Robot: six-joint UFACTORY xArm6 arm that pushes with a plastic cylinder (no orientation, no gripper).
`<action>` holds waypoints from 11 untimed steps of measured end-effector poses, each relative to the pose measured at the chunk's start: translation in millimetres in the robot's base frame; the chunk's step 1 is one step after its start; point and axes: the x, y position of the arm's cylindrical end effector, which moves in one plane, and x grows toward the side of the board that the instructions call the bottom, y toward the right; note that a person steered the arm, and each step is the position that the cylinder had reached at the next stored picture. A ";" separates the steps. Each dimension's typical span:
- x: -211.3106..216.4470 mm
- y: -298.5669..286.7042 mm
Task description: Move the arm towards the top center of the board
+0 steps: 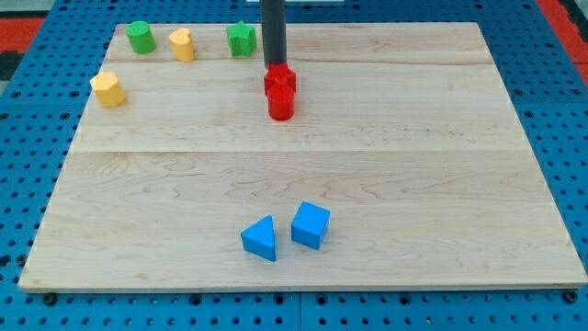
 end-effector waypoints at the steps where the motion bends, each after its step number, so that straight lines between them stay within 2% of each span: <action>1: 30.0 -0.9; 2: 27.7 1.3; 4: -14.5 5.3; 6: -38.6 38.9; 11: -38.6 35.0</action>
